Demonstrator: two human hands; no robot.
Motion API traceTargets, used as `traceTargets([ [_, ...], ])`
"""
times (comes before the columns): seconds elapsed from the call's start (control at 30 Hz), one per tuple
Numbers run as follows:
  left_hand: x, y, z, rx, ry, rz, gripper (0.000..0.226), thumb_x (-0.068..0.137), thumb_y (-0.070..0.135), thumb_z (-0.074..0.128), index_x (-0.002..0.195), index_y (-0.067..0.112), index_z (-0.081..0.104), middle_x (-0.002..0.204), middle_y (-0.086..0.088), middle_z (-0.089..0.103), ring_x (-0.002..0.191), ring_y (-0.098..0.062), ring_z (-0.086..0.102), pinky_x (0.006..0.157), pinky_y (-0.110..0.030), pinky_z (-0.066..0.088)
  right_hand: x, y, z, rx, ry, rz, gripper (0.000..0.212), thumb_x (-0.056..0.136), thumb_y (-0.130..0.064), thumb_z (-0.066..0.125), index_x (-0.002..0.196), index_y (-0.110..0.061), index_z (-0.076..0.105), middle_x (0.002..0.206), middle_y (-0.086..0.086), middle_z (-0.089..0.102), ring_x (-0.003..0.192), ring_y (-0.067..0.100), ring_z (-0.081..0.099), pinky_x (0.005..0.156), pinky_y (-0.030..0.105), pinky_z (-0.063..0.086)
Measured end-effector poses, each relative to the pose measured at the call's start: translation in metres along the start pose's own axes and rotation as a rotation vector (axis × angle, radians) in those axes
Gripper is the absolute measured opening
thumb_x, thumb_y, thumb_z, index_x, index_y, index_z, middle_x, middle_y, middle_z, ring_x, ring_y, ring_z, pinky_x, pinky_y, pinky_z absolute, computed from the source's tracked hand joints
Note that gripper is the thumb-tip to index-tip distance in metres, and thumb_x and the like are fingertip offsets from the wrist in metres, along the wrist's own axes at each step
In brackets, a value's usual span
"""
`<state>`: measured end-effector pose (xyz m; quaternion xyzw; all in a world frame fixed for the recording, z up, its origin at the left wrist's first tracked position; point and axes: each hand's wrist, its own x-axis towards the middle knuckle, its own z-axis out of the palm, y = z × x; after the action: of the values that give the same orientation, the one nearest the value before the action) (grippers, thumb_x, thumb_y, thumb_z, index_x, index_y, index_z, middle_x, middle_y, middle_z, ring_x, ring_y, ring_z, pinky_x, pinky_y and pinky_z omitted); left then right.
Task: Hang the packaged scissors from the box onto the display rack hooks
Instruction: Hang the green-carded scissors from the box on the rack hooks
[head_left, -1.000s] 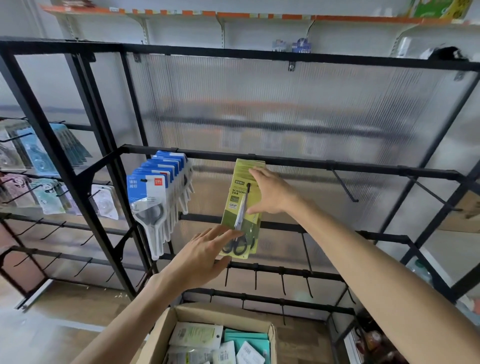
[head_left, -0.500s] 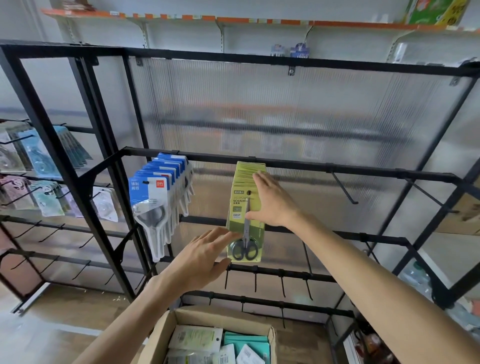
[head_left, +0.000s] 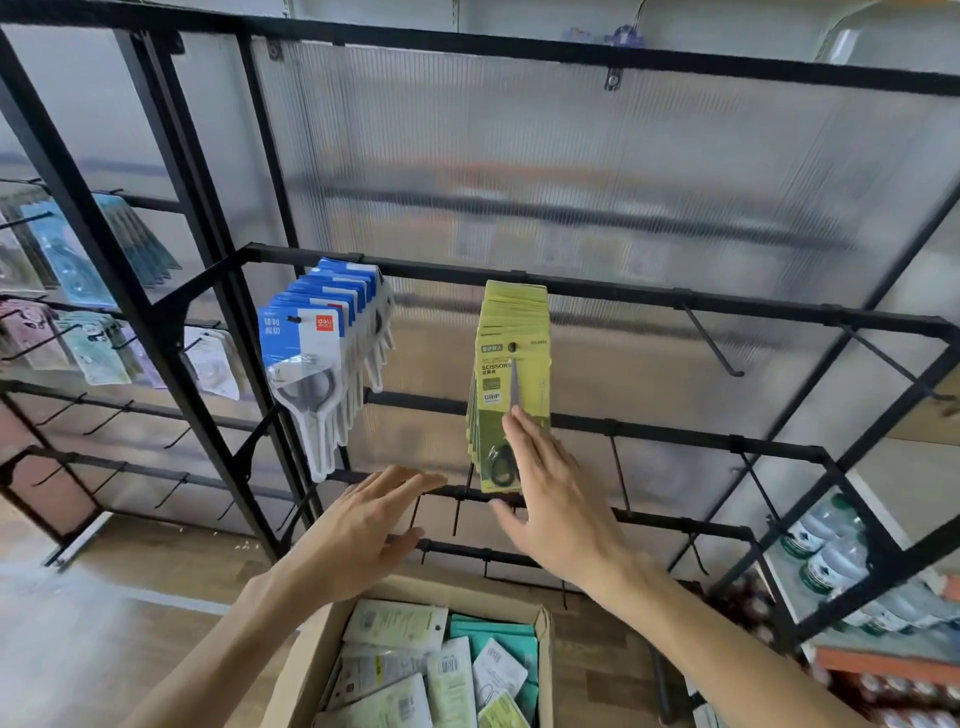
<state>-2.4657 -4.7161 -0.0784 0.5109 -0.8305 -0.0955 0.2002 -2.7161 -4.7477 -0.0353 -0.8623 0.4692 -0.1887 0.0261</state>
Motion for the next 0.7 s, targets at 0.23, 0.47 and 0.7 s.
traceTargets([
  [0.23, -0.033, -0.024, 0.04, -0.066, -0.071, -0.116, 0.06, 0.094, 0.03, 0.06, 0.146, 0.041, 0.032, 0.141, 0.019, 0.04, 0.124, -0.003, 0.047, 0.103, -0.028, 0.044, -0.024, -0.003, 0.048, 0.065, -0.186, -0.034, 0.085, 0.099, -0.038, 0.056, 0.16, -0.017, 0.0, 0.166, -0.005, -0.013, 0.149, 0.006, -0.005, 0.119, 0.024, 0.0],
  [0.47, -0.112, -0.055, 0.133, -0.147, -0.254, -0.322, 0.06, 0.091, 0.033, 0.064, 0.144, 0.036, 0.038, 0.137, 0.008, 0.048, 0.122, -0.018, 0.053, 0.099, -0.037, 0.048, -0.069, -0.006, 0.15, 0.146, -0.443, 0.07, 0.079, 0.101, -0.033, 0.052, 0.16, -0.015, 0.003, 0.166, -0.005, -0.012, 0.152, 0.006, -0.004, 0.121, 0.023, 0.004],
  [0.7, -0.176, -0.085, 0.219, -0.233, -0.442, -0.521, 0.056, 0.092, 0.026, 0.062, 0.143, 0.033, 0.041, 0.143, 0.006, 0.046, 0.125, -0.022, 0.052, 0.093, -0.039, 0.05, -0.118, 0.0, 0.273, 0.147, -0.791, 0.205, 0.082, 0.099, -0.033, 0.056, 0.16, -0.012, 0.006, 0.168, 0.004, 0.001, 0.154, 0.018, 0.007, 0.123, 0.033, 0.019],
])
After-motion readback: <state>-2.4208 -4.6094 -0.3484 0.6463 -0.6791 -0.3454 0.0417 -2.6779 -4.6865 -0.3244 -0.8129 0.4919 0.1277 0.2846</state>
